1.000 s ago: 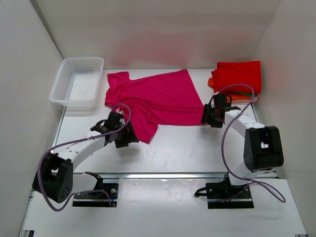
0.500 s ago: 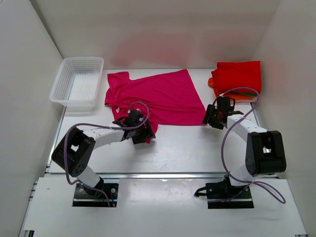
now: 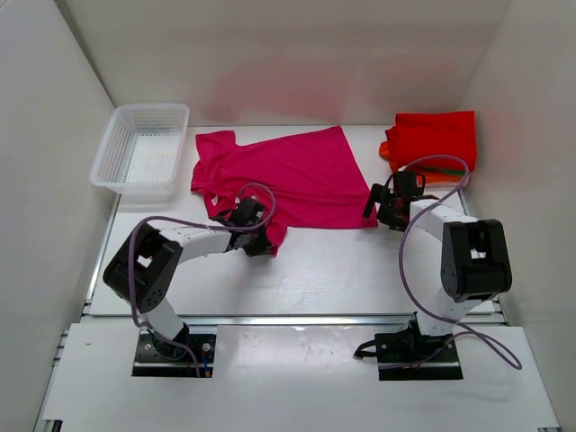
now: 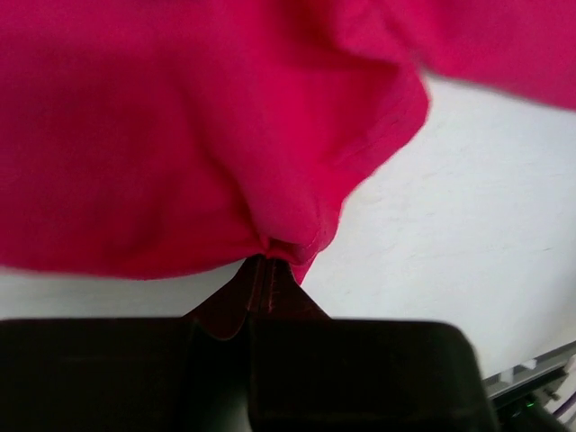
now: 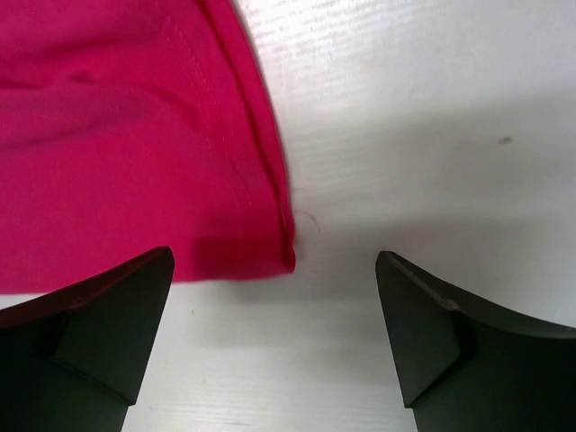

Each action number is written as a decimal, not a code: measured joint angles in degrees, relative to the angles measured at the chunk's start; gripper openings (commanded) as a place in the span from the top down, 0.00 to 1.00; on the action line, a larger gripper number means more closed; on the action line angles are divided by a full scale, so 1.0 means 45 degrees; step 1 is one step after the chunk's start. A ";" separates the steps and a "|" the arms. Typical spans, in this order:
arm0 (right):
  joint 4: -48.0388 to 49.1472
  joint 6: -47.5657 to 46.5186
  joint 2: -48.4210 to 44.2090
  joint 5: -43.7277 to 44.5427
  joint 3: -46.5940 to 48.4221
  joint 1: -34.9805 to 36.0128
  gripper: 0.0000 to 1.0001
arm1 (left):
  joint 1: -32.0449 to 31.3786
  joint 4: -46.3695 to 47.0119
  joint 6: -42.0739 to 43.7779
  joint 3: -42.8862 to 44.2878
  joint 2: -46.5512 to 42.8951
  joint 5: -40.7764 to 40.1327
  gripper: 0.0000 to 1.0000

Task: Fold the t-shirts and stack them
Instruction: Flatten out the tshirt

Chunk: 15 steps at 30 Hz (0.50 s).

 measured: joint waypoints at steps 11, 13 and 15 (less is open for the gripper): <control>0.0170 0.0092 0.1695 -0.0102 0.1666 0.0403 0.42 | 0.2127 -0.3084 0.1409 -0.1282 -0.4575 0.0063 1.00; 0.0355 0.0185 0.1647 -0.0369 0.1481 0.0729 0.49 | 0.2327 -0.3206 0.1535 -0.1282 -0.5017 0.0112 1.00; 0.0573 0.0267 0.1520 -0.0568 0.1205 0.1030 0.56 | 0.2511 -0.3376 0.1661 -0.1292 -0.5207 0.0185 1.00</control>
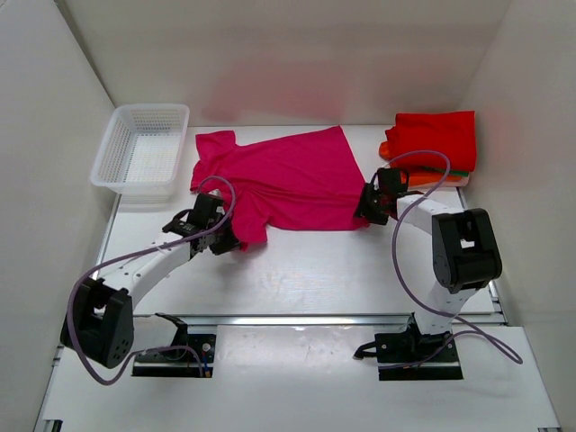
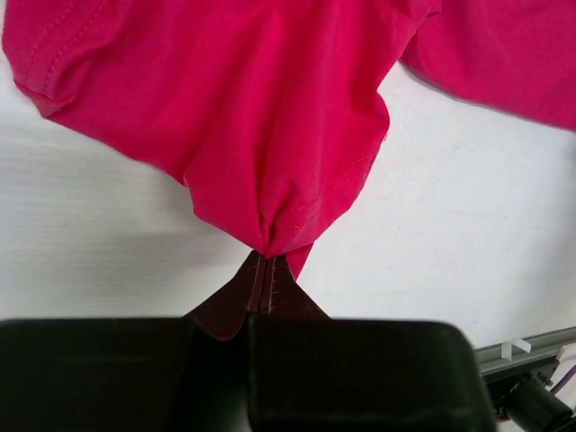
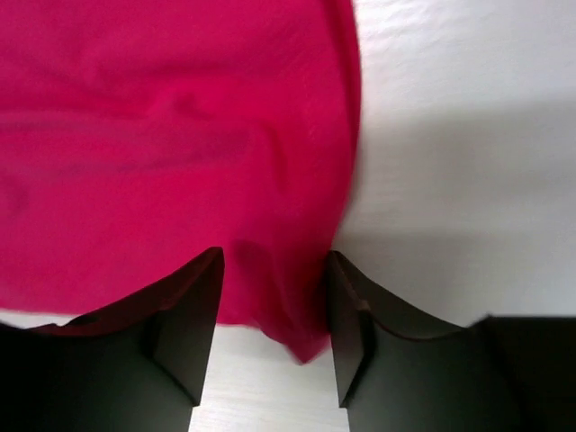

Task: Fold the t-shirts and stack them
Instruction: Flatten out the tshirt

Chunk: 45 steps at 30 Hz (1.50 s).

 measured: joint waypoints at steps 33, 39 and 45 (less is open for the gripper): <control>-0.5877 -0.1545 -0.8116 -0.3721 0.8796 -0.1622 1.00 | 0.3337 -0.3876 0.1467 1.7563 -0.0991 0.1462 1.00; -0.6096 -0.2395 -0.3905 -0.3891 1.0491 -0.0991 1.00 | 0.4381 -0.4114 0.1860 1.7578 0.2837 0.2691 1.00; -0.7737 -0.3060 0.1039 -0.3351 1.3556 -0.0646 1.00 | 0.5804 -0.5508 0.2161 1.9647 0.7985 0.3526 1.00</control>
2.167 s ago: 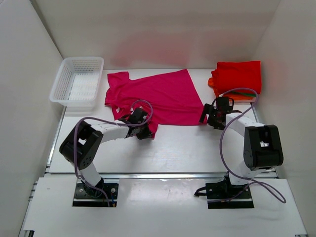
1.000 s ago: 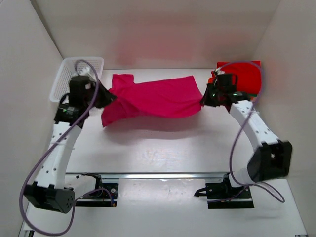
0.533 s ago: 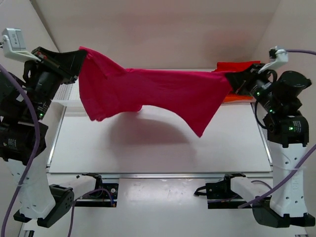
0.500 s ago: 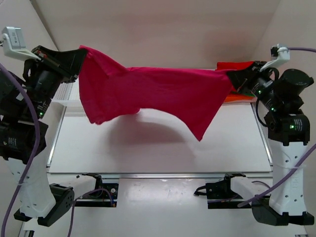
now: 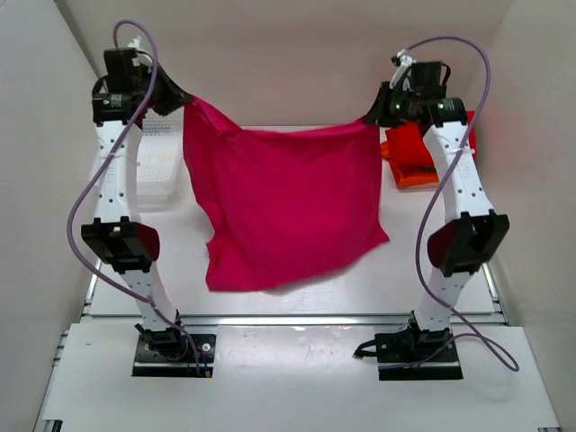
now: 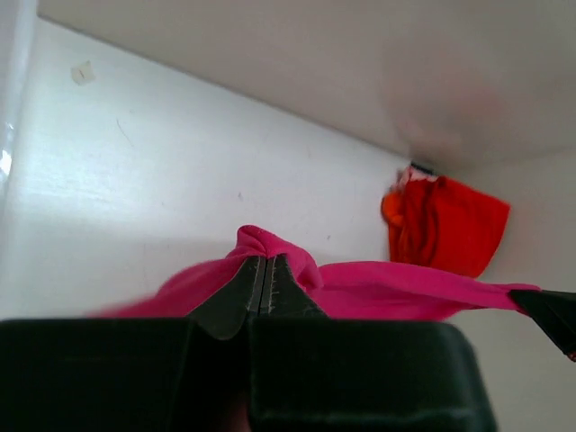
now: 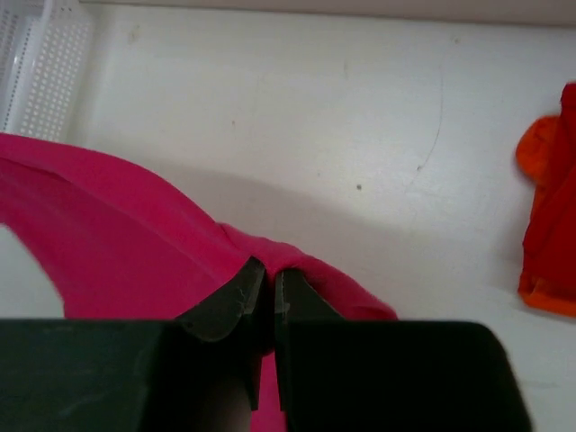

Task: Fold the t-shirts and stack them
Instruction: Flatten out the tshirt

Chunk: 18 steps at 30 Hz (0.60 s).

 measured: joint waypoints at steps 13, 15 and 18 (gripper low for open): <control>0.1132 0.0185 -0.3264 -0.1054 -0.0967 -0.1472 1.00 | 0.0709 0.2103 -0.0850 -0.1161 -0.5066 0.1836 1.00; 0.1656 0.0185 -0.4022 -0.1341 -0.2701 -0.1685 1.00 | 0.0175 0.2458 -0.0627 -0.3298 -0.6659 0.1676 1.00; 0.2433 0.0185 -0.4775 -0.1583 -0.5814 -0.1957 1.00 | -0.0053 0.3808 -0.0437 -0.8417 -0.9500 0.1214 1.00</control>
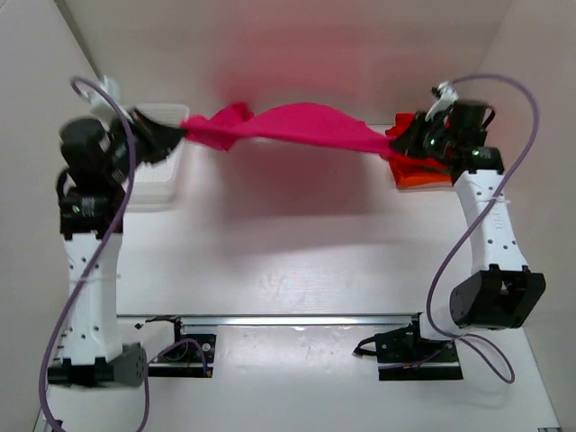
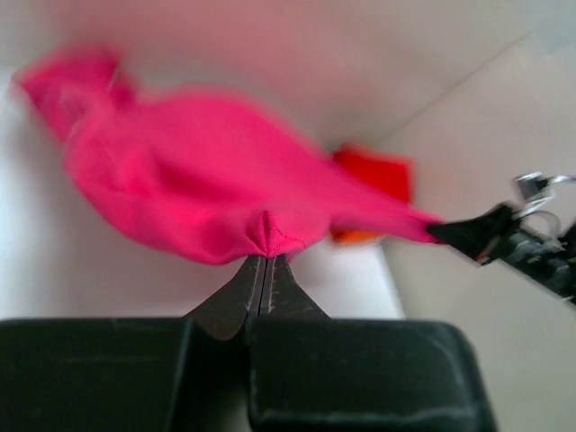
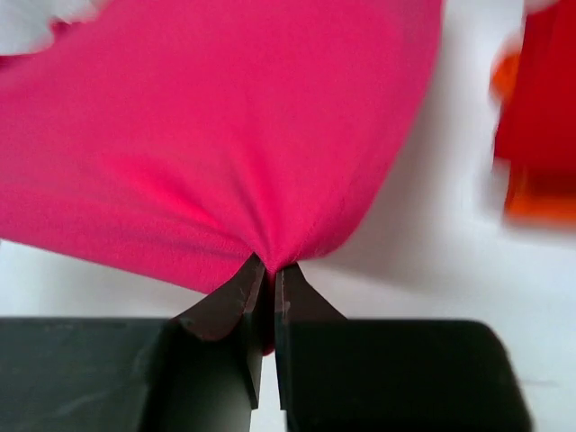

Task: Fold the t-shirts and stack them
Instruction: Flatten out the tshirt

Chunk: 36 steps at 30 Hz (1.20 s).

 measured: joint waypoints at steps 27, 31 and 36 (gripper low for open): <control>-0.1467 0.4148 -0.7291 0.2754 -1.3716 0.2900 1.00 | -0.3249 -0.2526 -0.0792 -1.4362 -0.8864 -0.1739 1.00; -0.1520 0.4362 -0.7412 0.2827 -1.3726 0.2885 1.00 | -0.3031 -0.1224 -0.0578 -1.3736 -0.6960 -0.1579 1.00; -0.1287 0.3347 -0.6873 0.1224 -1.3551 0.1972 1.00 | -0.1768 -0.0063 0.0330 -1.2216 -0.4129 -0.1559 1.00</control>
